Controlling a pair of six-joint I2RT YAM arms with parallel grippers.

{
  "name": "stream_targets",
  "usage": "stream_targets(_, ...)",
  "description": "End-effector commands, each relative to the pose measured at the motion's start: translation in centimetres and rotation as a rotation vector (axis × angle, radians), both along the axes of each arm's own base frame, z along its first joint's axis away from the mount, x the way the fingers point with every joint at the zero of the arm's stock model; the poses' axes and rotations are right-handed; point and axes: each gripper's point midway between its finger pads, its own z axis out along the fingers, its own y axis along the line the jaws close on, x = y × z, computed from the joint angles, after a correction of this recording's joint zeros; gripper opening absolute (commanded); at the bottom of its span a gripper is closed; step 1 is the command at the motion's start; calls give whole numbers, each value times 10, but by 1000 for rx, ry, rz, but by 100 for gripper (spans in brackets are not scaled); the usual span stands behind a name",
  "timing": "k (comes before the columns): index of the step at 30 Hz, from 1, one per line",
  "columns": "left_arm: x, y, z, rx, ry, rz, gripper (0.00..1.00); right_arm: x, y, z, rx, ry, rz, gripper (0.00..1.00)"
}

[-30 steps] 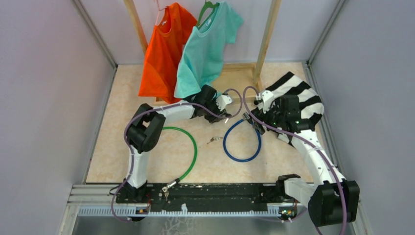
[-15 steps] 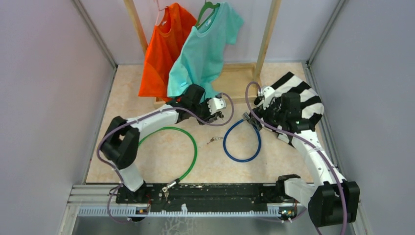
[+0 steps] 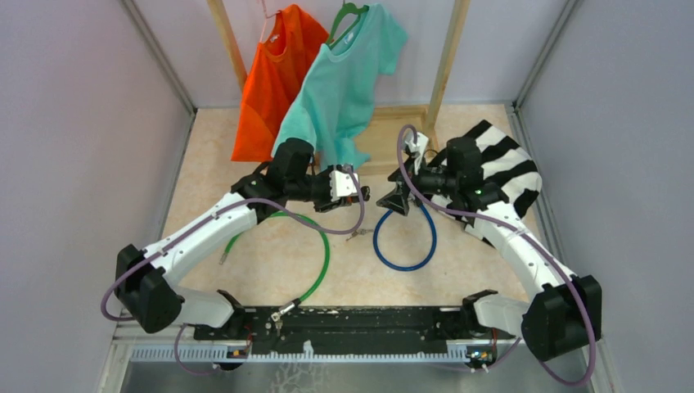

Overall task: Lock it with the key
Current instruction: Pick up the lock from the center of the board.

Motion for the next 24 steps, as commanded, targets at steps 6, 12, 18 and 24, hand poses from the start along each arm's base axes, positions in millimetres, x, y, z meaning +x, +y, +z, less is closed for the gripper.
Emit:
stream_targets(6, -23, -11, 31, 11, -96, -72, 0, 2, 50, 66, 194, 11, 144, 85)
stream_targets(12, -14, -14, 31, 50, -153, -27, 0, 2, 62, 54, 229, 157, 116, 83)
stream_targets(18, -11, -20, 34, 67, -188, -13, 0, -3, 72, 40, 237, 232, 117, 78)
stream_targets(24, -6, -23, 35, 80, -219, 9, 0, -4, 74, 24, 220, 279, 118, 72)
